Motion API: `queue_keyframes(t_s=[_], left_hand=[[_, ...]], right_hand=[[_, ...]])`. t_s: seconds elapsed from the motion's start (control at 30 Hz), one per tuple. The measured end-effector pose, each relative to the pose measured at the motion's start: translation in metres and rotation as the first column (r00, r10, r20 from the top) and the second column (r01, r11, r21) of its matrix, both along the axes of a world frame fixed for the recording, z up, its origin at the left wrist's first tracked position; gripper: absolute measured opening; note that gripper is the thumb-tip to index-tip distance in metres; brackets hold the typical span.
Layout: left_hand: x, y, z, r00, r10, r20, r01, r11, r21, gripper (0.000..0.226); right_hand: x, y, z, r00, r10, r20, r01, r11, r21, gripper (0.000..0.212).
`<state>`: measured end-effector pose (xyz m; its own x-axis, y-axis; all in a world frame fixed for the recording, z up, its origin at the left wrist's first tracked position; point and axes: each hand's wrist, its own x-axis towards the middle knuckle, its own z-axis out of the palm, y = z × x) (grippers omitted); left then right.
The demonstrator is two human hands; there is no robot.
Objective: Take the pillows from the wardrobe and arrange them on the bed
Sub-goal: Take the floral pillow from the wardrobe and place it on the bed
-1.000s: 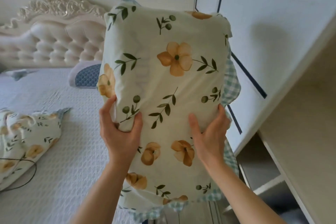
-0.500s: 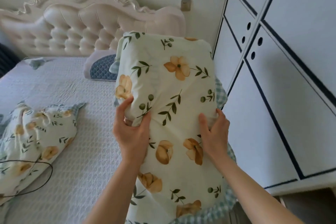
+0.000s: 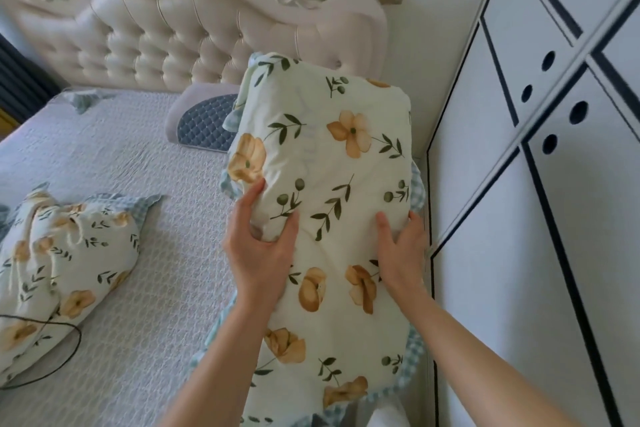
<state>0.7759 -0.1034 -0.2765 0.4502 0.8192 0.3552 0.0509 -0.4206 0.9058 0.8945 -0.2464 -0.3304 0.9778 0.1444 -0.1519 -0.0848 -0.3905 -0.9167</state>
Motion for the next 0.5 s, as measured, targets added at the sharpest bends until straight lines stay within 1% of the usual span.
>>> queue_keyframes(t_s=[0.13, 0.23, 0.33, 0.43, 0.5], left_hand=[[0.064, 0.003, 0.004, 0.997, 0.069, -0.034, -0.068, 0.997, 0.03, 0.059], [0.101, 0.011, 0.002, 0.991, 0.117, -0.061, -0.115, 0.993, 0.035, 0.061], [0.129, 0.024, -0.005, 0.981, 0.141, -0.134, -0.143, 0.99, -0.006, 0.07], [0.155, 0.044, -0.01, 0.965, 0.104, -0.243, -0.123, 0.99, -0.067, 0.086], [0.175, 0.059, -0.016, 0.957, 0.089, -0.278, -0.123, 0.986, -0.11, 0.089]], right_hand=[[0.065, 0.021, 0.004, 0.999, 0.019, -0.047, -0.022, 0.998, -0.06, 0.077], [0.109, 0.034, 0.005, 0.997, 0.07, -0.04, -0.073, 0.994, -0.08, 0.08], [0.143, 0.045, 0.006, 0.992, 0.121, -0.027, -0.123, 0.989, -0.086, 0.083], [0.176, 0.061, 0.004, 0.986, 0.163, -0.016, -0.164, 0.981, -0.101, 0.083], [0.198, 0.077, 0.001, 0.986, 0.163, -0.044, -0.168, 0.976, -0.14, 0.083]])
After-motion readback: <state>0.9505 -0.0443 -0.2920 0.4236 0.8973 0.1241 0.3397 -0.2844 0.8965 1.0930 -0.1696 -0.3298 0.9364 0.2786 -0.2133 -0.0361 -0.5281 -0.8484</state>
